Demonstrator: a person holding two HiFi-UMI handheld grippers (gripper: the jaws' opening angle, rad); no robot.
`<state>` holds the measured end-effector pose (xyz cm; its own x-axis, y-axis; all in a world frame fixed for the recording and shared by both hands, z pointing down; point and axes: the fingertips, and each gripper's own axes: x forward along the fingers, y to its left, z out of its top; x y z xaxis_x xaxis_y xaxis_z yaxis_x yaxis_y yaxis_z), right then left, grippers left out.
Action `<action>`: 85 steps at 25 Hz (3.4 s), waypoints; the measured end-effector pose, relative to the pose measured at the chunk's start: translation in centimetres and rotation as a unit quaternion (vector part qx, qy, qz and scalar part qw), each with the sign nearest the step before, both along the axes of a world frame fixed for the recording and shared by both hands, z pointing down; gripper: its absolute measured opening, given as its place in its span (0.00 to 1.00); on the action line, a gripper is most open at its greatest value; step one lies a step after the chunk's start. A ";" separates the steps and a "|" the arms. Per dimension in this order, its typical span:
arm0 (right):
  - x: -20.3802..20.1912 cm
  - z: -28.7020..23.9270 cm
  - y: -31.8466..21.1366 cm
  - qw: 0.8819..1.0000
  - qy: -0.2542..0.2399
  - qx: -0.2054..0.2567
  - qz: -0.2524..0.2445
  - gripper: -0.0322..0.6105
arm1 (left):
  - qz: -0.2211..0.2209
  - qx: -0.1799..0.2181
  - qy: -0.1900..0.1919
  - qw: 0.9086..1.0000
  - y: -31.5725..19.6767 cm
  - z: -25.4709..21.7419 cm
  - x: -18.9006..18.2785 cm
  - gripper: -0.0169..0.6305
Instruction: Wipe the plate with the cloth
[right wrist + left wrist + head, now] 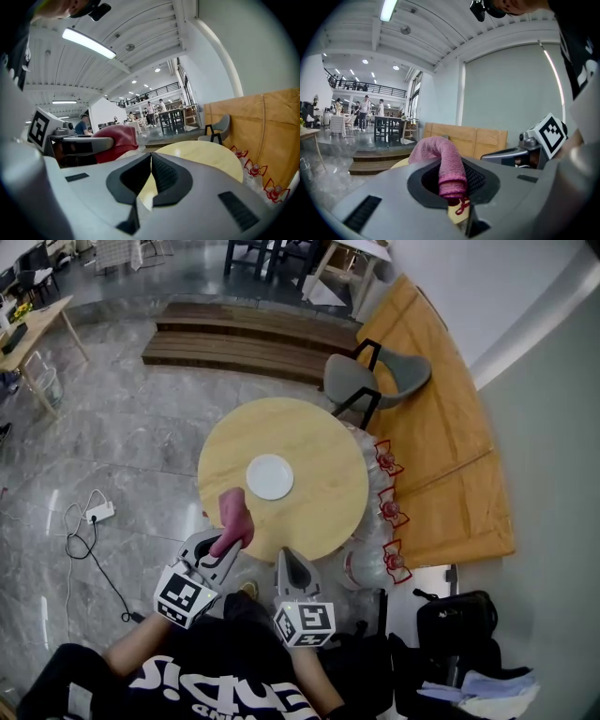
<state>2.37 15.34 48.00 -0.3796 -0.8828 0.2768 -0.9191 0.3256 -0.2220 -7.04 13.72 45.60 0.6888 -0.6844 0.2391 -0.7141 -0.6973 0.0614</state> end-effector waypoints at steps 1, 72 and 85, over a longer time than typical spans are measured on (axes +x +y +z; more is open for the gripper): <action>0.5 0.2 -0.5 1.000 -0.001 -0.003 -0.002 0.09 | -0.003 -0.001 -0.001 1.000 -0.5 0.1 0.4 0.11; 6.4 24.1 -24.3 0.951 0.052 -0.304 0.001 0.16 | 0.008 -0.133 -0.086 0.987 -25.1 13.0 0.8 0.11; 6.5 26.4 -24.9 0.944 0.040 -0.328 0.002 0.16 | 0.013 -0.139 -0.091 0.986 -26.4 13.8 2.1 0.11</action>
